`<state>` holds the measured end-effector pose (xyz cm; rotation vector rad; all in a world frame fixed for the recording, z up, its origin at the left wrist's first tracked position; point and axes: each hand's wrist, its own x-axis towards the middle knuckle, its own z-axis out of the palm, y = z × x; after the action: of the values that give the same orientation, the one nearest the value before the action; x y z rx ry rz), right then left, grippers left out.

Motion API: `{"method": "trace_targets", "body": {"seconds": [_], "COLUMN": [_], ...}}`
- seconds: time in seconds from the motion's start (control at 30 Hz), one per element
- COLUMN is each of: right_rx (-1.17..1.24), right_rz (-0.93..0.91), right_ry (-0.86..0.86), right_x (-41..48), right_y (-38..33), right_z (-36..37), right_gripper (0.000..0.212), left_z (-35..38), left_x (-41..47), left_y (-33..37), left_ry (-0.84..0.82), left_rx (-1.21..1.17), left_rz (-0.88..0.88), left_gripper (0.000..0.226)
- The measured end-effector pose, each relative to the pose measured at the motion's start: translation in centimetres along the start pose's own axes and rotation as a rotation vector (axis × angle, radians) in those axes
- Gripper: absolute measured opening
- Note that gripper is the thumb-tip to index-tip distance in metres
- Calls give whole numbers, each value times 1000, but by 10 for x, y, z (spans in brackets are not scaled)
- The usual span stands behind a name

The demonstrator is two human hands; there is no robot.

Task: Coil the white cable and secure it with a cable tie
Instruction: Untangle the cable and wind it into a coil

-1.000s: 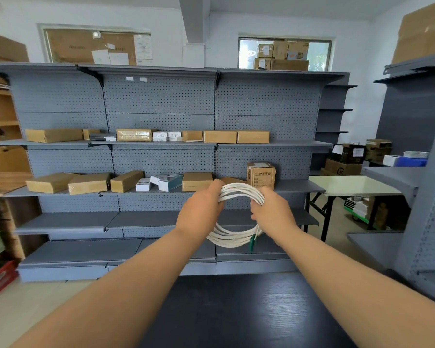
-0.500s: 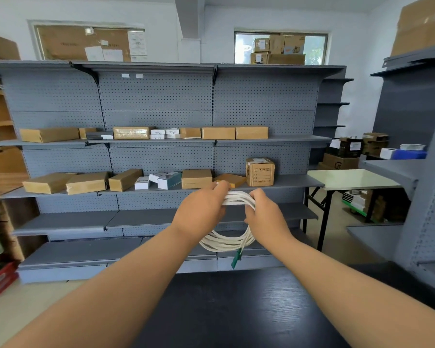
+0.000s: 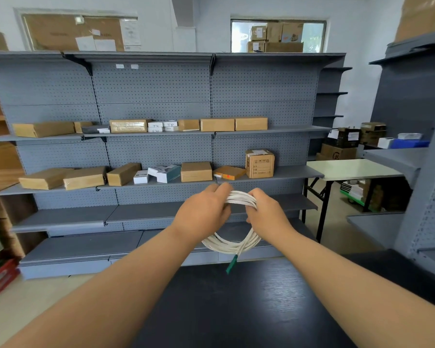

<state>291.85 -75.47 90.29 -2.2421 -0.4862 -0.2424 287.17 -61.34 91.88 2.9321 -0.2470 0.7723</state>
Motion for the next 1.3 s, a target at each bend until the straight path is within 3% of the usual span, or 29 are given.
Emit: {"method": "trace_targets", "body": {"seconds": [0.13,0.33,0.5,0.6,0.87,1.03,1.3], "right_rx": [19,69,129,175,367,479,554], "right_rz": [43,93,177,206,282,277,118], "right_ry": [68,139,148,158,131,121,103], "right_x": [0,-2,-2,-2,-6,-10,-17], "right_y": [3,10,17,18,23,23,14], "right_z": [0,-2,-6,-10,-16,-22,-35], "right_gripper": [10,13,14,13,14,16,18], "left_z": [0,6,14,25,47,63,66], "left_x": [-7,-3,-4,-7,-6,-6,-4], "left_y": [7,13,25,33,49,48,49], "left_ry": [14,77,52,33,37,156,292], "left_rx": [-58,68,273,346,306,272,10], "left_rz": [62,132,166,150,55,48,-7], "left_gripper": [59,74,123,138,139,141,103]}}
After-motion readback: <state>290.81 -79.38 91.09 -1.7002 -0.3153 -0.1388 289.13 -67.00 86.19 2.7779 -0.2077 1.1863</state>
